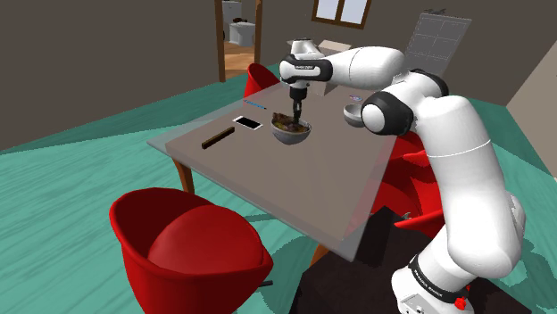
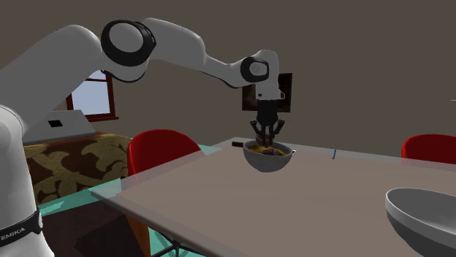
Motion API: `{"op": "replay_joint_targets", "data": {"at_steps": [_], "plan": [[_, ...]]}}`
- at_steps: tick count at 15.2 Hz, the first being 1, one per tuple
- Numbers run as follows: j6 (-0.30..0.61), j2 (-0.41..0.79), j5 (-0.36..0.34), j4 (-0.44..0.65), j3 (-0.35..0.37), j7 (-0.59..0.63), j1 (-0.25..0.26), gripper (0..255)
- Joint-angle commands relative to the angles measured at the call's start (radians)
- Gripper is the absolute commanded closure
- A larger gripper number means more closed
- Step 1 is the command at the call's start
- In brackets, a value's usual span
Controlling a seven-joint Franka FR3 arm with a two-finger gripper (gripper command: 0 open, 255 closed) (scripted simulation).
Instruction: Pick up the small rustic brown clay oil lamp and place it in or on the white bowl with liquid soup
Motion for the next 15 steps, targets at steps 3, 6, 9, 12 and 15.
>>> {"op": "replay_joint_targets", "data": {"at_steps": [3,6,9,12,15], "plan": [[0.000,0.001,0.000,0.000,0.001,0.000,0.000,0],[-0.001,0.002,0.001,0.003,0.001,0.000,0.000,0],[-0.032,-0.001,-0.001,0.031,0.000,0.002,-0.002,0],[-0.132,0.007,-0.002,0.141,0.000,0.009,-0.015,0],[-0.132,0.007,-0.002,0.141,0.000,0.009,-0.015,0]]}}
